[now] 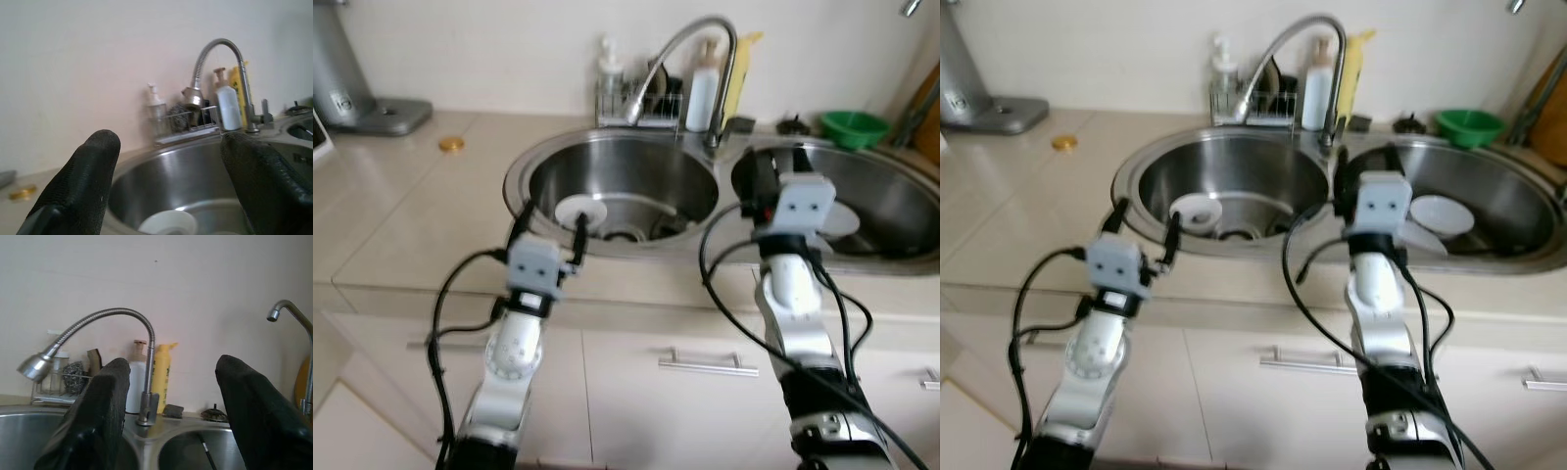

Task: Kitchen organization

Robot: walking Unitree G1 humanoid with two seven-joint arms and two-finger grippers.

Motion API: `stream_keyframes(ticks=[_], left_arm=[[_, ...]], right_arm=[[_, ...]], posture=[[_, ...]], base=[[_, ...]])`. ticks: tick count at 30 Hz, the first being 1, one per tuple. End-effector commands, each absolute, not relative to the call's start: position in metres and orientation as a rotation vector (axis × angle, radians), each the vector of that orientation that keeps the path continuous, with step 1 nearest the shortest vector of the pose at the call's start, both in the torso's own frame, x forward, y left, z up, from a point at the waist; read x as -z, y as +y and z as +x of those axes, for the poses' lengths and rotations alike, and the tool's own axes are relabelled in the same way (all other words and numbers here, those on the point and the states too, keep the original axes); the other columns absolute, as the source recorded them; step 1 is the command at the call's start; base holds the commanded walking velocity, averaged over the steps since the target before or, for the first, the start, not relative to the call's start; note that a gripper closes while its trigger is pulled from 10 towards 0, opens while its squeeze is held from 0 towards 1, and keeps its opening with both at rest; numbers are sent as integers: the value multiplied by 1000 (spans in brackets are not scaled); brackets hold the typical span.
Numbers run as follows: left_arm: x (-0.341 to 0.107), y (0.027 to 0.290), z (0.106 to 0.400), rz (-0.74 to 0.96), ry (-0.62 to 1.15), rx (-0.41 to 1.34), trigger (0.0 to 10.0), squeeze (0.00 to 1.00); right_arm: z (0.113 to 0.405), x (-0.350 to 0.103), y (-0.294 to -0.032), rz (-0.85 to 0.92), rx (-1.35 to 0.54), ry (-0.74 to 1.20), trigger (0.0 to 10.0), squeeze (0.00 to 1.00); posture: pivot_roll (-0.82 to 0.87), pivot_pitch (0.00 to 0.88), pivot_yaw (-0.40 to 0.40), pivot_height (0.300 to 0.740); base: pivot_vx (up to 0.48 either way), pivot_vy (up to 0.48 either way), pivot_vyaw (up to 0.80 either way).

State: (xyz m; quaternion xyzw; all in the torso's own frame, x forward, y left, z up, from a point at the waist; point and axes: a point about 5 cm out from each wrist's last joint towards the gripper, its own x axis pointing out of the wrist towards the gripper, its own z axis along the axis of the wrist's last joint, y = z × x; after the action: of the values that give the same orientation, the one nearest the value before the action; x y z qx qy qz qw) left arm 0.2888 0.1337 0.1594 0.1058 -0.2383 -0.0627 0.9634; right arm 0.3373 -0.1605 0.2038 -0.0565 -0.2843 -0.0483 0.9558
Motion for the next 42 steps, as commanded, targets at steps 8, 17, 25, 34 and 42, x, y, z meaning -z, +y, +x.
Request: stream_keyframes(ticks=[8,17,25,34,42], left_arm=[[-164,142,288,229,-493,104,10000,0],[-163,139,286,242,-497,120,10000,0],[-160,134,286,261,-492,138,10000,0],[-160,131,285,260,-500,152,10000,0],[-161,128,286,255,-507,162,10000,0]], right_arm=[[332,-204,-140,-118,29,-575,10000,0],[325,-196,-137,-132,16,-549,10000,0],[318,-184,-135,-126,-8,-510,10000,0],[312,-181,-132,-116,-28,-513,10000,0],[310,-182,-132,-111,-33,-524,10000,0]], posture=[[124,0,-27,740],[110,0,-22,740],[100,0,-20,740],[93,0,-20,740],[90,0,-20,740]], base=[[0,480,0],[0,355,0],[0,-36,-203],[0,-475,-800],[0,-480,-800]])
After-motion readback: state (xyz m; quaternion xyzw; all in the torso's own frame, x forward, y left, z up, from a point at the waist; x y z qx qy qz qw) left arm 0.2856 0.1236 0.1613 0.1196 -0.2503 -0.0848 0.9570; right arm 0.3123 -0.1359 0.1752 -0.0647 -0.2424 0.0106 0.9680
